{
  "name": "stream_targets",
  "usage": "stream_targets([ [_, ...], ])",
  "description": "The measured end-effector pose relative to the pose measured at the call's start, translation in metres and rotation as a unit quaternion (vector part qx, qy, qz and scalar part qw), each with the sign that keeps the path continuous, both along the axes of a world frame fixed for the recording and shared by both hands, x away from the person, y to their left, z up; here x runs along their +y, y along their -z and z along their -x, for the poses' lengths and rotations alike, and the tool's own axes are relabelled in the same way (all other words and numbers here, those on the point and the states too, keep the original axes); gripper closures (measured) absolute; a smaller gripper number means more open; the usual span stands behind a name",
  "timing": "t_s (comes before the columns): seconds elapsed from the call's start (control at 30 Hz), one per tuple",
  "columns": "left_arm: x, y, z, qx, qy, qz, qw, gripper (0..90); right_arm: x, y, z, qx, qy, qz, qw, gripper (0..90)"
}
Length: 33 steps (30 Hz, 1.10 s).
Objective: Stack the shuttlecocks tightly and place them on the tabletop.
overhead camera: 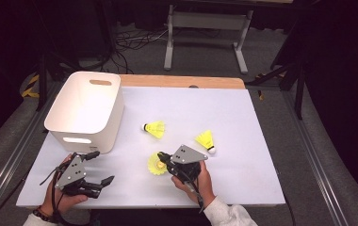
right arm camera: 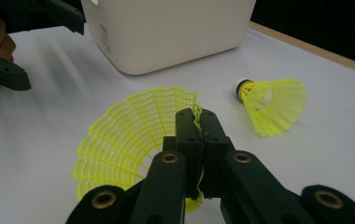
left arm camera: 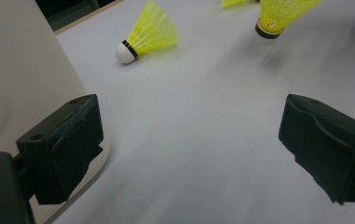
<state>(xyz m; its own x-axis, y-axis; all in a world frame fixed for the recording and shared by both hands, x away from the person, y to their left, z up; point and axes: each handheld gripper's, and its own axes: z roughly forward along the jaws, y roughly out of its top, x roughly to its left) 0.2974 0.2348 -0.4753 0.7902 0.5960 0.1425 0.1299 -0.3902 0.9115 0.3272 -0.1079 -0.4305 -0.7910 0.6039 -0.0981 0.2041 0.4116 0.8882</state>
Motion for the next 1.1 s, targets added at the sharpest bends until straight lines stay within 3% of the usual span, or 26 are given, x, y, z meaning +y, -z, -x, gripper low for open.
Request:
stream_targets([
  [0.13,0.000,0.000,0.000,0.000,0.000,-0.001,1.0000,7.5,-0.004,0.007,-0.006,0.035,-0.002,-0.009,0.9993,88.6],
  [0.27,0.000,0.000,0.000,0.000,0.000,0.000,1.0000,7.5,-0.009,0.011,-0.009,0.045,0.004,-0.007,0.9989,87.8],
  [0.63,-0.001,0.001,0.000,-0.001,0.003,-0.007,1.0000,7.7,-0.022,0.013,-0.013,0.054,0.019,-0.001,0.9984,81.4],
  [0.8,-0.001,0.001,0.000,0.002,0.003,-0.009,1.0000,7.7,-0.031,0.015,-0.014,0.060,0.019,0.013,0.9979,71.6],
  [1.1,-0.002,0.002,0.000,0.005,0.007,-0.015,0.9999,7.7,-0.054,0.012,-0.014,0.050,0.026,0.038,0.9977,58.0],
])
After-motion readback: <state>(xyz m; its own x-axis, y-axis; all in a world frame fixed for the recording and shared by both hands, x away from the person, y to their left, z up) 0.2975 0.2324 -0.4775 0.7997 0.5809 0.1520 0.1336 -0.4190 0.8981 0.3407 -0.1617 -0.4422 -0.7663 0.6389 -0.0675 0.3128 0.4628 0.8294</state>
